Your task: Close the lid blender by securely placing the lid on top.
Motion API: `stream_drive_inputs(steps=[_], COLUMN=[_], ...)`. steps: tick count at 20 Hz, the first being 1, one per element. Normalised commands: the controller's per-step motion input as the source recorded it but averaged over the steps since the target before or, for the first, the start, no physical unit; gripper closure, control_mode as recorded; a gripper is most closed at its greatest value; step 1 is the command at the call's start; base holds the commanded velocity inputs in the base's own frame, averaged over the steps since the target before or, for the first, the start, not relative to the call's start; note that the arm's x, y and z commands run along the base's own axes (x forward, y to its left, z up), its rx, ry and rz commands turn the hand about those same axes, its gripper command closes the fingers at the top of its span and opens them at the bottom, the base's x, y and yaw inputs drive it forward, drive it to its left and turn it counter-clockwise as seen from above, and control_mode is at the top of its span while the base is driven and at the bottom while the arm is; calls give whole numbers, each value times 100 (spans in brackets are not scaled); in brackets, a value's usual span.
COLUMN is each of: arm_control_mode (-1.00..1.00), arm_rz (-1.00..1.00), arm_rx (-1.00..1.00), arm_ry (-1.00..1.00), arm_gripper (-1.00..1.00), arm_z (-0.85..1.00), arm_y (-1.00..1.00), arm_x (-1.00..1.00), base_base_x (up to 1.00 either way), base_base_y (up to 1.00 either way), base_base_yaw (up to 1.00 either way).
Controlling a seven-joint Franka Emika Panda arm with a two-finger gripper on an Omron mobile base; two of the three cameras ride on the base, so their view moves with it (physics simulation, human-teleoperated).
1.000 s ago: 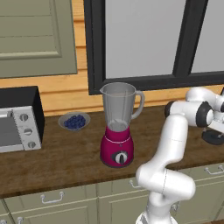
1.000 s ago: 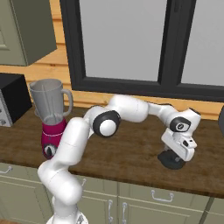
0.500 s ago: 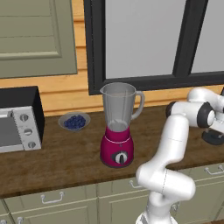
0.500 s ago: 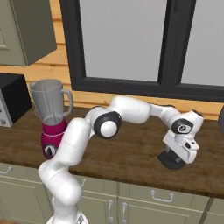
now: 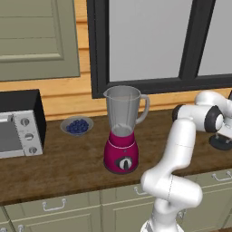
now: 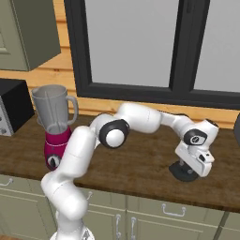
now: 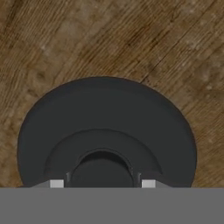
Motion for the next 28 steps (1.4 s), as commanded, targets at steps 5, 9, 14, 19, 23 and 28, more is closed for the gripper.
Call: stream_drive_inputs(steps=[5,9,14,19,23,28], arm_control_mode=[-100,-100,-100,-100,-100,-100], arm_rz=[2,2,6,2,0,0], arm_rx=[0,0,7,7,7,2], arm_ry=[-1,0,-3,-22,-20,-17], arm_gripper=[100,100,100,100,100,100], arm_z=[-97,-11,73,100,100,100], arm_y=[65,59,16,6,24,58], arm_x=[-23,0,-1,-31,-56,-56], base_base_x=[0,0,0,0,0,0], base_base_y=[0,0,0,0,0,0], base_base_yaw=[0,0,0,0,0,0])
